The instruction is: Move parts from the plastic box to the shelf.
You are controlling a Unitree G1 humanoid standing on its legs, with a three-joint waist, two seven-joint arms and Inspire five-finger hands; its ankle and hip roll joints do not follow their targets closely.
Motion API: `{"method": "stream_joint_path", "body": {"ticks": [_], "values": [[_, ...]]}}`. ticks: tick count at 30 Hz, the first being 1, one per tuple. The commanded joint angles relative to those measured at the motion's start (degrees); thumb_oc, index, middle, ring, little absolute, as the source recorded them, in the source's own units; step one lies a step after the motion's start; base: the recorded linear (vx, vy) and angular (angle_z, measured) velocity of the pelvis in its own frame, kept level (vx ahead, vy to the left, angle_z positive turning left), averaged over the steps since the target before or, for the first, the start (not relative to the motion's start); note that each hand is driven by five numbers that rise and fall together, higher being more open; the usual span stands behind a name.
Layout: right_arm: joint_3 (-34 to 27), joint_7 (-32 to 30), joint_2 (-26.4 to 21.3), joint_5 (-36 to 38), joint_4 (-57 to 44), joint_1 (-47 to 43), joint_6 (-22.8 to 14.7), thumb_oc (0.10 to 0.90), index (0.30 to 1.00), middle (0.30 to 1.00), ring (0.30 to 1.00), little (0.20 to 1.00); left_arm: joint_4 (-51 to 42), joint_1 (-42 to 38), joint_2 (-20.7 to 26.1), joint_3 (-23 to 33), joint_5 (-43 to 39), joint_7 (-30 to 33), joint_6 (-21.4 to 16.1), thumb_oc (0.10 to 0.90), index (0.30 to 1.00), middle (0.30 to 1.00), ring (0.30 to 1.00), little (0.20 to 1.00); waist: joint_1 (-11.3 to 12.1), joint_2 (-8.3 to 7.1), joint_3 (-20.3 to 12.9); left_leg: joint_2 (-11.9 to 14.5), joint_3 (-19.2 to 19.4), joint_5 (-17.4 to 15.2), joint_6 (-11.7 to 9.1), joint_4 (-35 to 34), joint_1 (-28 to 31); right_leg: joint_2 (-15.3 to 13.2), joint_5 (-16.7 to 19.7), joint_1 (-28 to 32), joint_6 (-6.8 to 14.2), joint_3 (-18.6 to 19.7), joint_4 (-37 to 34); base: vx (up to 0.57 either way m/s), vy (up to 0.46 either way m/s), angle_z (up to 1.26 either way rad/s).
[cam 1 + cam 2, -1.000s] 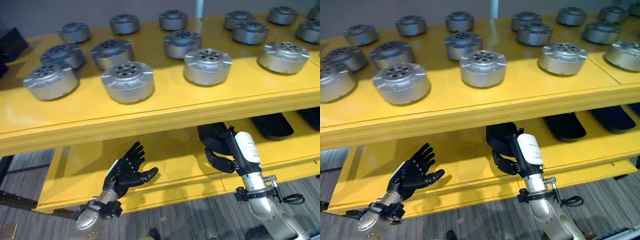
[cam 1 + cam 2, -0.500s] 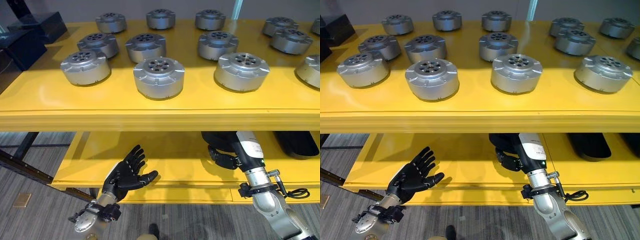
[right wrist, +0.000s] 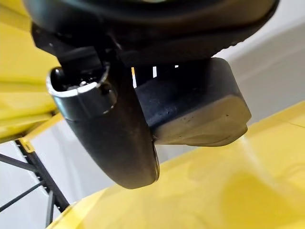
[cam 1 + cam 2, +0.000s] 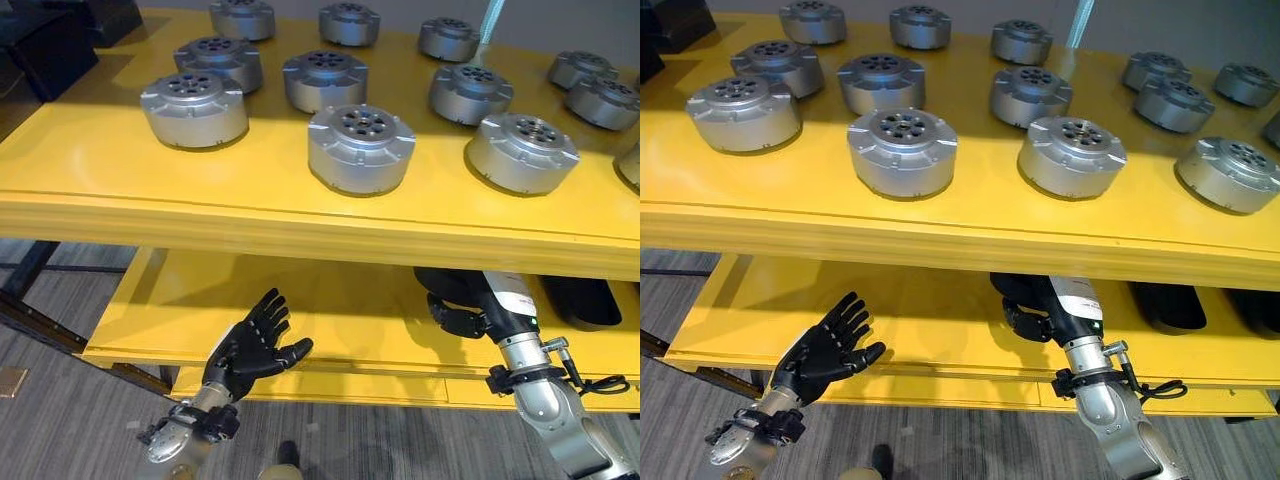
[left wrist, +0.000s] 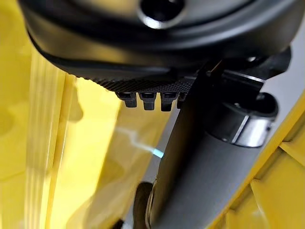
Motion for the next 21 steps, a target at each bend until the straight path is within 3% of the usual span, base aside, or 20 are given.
{"method": "stream_joint_path", "body": {"ticks": [1,2,3,7,10,16,21], "values": [[-5.1,-6.1,-0.5,-0.4,-1.5,-6.5,-4.2,0.4,0.3,0.3,0.3,0.3,-6.7,-4.0,3.1,0.6,-1.6,-4.6,-3.8,0.9,1.0,1.0,1.0,1.0,-0.1,-1.27,-0.6,1.0,2.9,-5.0,-0.4,3.4,2.0,1.6,12.4,-3.3,1.9,6.1,-11.0,-0.03,-0.162,0.47],[-5.1,-6.1,-0.5,-0.4,-1.5,-6.5,-4.2,0.4,0.3,0.3,0.3,0.3,-6.7,-4.0,3.1,0.6,-1.6,-4.6,-3.8,0.9,1.0,1.0,1.0,1.0,-0.1,-1.26,-0.6,1.1,2.9,-5.0,-0.4,3.4,2.0,1.7,12.5,-3.3,1.9,6.1,-11.0,0.01,-0.391,0.5],[-4.4,-5.3,-1.2,0.4,-0.9,-6.8,-4.7,0.4,0.3,0.3,0.3,0.3,-7.3,-4.4,3.7,-1.1,-3.0,-4.4,-4.1,0.9,1.0,1.0,1.0,1.0,-1.0,-1.95,0.1,2.8,2.7,-5.8,-1.7,3.8,2.6,1.7,12.9,-3.0,3.4,7.5,-18.5,0.02,-0.452,0.31],[-3.3,-3.9,-1.9,1.8,1.0,-8.4,-4.3,0.4,0.3,0.3,0.3,0.3,-8.1,-5.0,2.7,-2.8,-4.0,-3.3,-3.5,0.9,1.0,1.0,1.0,1.0,0.0,-1.63,-0.6,4.9,4.9,-4.0,-3.3,2.5,3.4,2.5,10.3,0.3,3.0,3.6,-20.5,0.02,-0.229,0.24],[-3.6,-2.4,-2.9,2.4,0.5,-7.4,-4.0,0.4,0.3,0.3,0.3,0.3,-9.4,-3.1,1.8,-3.3,-3.1,-1.4,-3.5,0.9,1.0,1.0,1.0,1.0,0.3,-1.21,-1.4,6.7,5.9,-2.3,-5.1,1.4,4.4,4.1,7.2,3.9,1.4,1.7,-22.0,0.09,-0.097,0.07],[-4.0,-0.7,-4.5,2.1,0.1,-6.4,-2.1,0.4,0.3,0.3,0.3,0.3,-9.9,-1.5,1.0,-2.9,-3.5,-3.7,-2.9,0.9,1.0,1.0,1.0,1.0,0.7,-0.09,-2.2,7.5,5.9,-1.1,-6.0,0.3,5.1,4.5,5.2,6.5,0.0,0.6,-22.7,0.05,0.015,-0.01],[-3.6,-0.2,-3.9,5.5,0.9,-6.3,-1.3,0.4,0.3,0.3,0.3,0.3,-9.4,-1.7,1.1,-2.7,-4.6,-3.4,-1.6,0.9,1.0,1.0,1.0,1.0,0.4,0.34,-3.0,6.6,5.4,-1.3,-5.9,-0.3,6.0,4.4,5.3,7.6,-0.1,0.4,-23.4,0.06,0.006,0.11]]}}
